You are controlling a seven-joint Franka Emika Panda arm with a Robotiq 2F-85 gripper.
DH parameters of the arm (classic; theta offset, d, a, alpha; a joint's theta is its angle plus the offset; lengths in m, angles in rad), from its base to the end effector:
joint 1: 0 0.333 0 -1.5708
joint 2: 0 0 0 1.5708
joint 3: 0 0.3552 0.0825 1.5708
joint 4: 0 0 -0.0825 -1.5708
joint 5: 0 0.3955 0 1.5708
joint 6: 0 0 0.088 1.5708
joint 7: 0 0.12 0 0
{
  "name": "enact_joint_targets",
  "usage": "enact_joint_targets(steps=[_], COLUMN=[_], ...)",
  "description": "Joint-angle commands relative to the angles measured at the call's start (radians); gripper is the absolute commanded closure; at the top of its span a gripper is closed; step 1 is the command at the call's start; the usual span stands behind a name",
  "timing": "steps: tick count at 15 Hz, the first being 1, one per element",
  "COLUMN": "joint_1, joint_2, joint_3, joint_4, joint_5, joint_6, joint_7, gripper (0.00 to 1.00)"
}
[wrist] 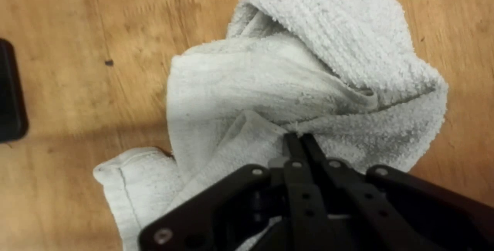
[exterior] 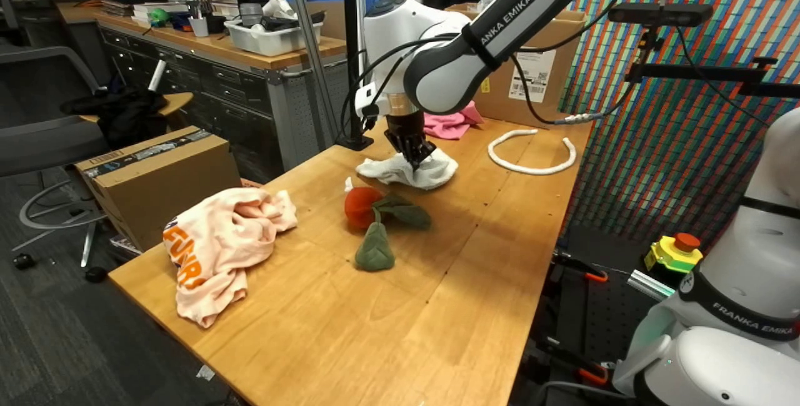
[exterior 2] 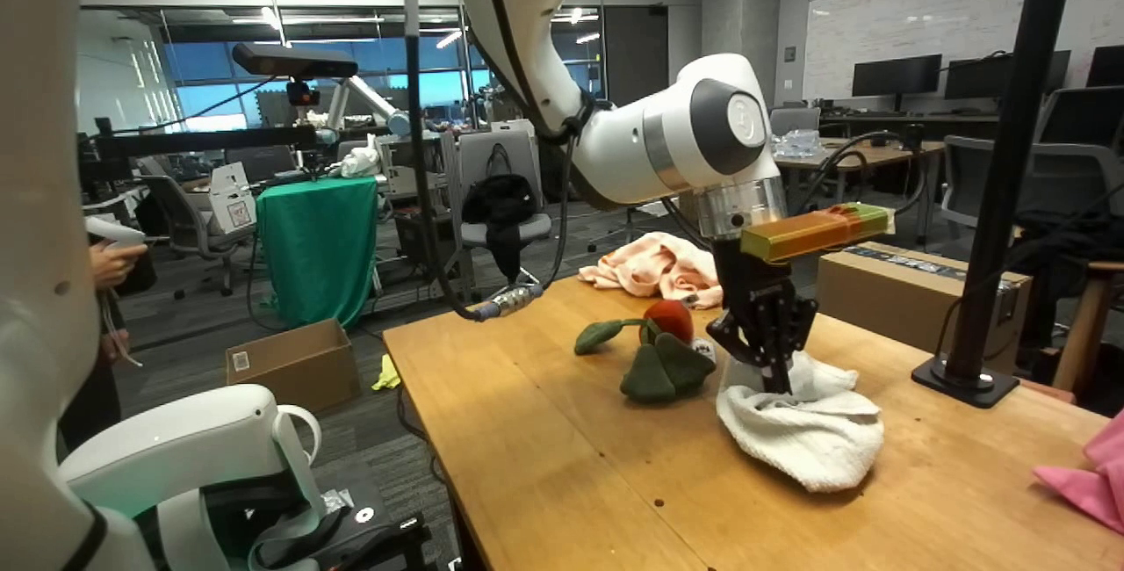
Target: Pick up the cloths and put them around the table.
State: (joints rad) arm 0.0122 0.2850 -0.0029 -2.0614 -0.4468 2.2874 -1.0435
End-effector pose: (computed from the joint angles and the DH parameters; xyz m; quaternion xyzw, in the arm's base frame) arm 0.6023 -0.0085 0.3100 0.7671 0.6197 -0.1057 0.1275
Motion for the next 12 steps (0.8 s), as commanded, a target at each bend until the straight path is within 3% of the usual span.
enact_joint_targets(steps=[1,12], joint_1=[0.001,0.003], joint_2=[0.001,-0.007], joint_3=[-0.027,0.037], joint_4=[0.031,0.016], joint_5=[-0.079,0.009], joint_6=[0.001,-0.005], joint_7=[0.113,0.183], gripper=[0.97,0.97])
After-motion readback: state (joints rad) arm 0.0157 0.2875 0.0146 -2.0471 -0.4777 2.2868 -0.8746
